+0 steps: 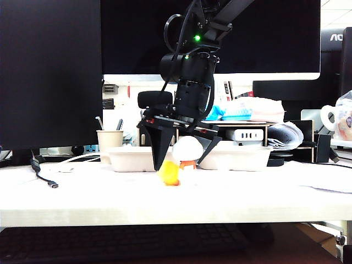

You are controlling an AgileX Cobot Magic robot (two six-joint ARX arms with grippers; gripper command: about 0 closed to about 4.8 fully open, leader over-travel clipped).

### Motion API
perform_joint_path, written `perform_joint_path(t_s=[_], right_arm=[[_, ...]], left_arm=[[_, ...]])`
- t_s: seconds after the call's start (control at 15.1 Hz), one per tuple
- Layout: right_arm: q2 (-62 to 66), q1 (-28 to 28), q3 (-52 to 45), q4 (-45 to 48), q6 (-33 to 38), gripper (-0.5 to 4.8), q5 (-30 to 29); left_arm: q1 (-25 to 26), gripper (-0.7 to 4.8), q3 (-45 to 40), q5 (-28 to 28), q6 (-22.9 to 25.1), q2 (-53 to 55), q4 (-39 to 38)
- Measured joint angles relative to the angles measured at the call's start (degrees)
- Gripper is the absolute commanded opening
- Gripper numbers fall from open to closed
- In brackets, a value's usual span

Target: Put the dolls with similar colors into the same paper box, while dolls with different colors go into separate paper boxes.

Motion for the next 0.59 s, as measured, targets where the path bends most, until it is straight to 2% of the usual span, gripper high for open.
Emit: perform_joint_path(t_s=[0.07, 0.13, 0.33, 0.4, 0.46, 0.59], right_arm=[[0.00, 0.00, 0.02, 0.44, -0.02, 4.58, 0.00], [0.22, 0.00, 0.02, 0.83, -0.02, 4.19, 0.00], [1.97, -0.02, 0.02, 1.44, -0.07, 4.10, 0.00], [2.40, -0.02, 0.04, 1.46, -0.09, 3.76, 0.09], [2.40, -0.02, 0.04, 1.60, -0.07, 3.10, 0.07], [2.51, -0.02, 0.04, 1.75, -0.09, 2.99, 0.07]], left_arm=[[0.00, -0.05, 0.00, 0.00, 0.00, -0.02, 0.00], [0.00, -0.05, 0.00, 0.00, 0.00, -0.02, 0.00], [0.00, -0.05, 0.00, 0.00, 0.00, 0.00, -0.02], [0.00, -0.05, 0.00, -0.02, 0.00, 0.00, -0.02], [0.00, -0.05, 0.00, 0.00, 0.00, -0.02, -0.02], [0.00, -0.05, 0.00, 0.00, 0.00, -0.02, -0.04]])
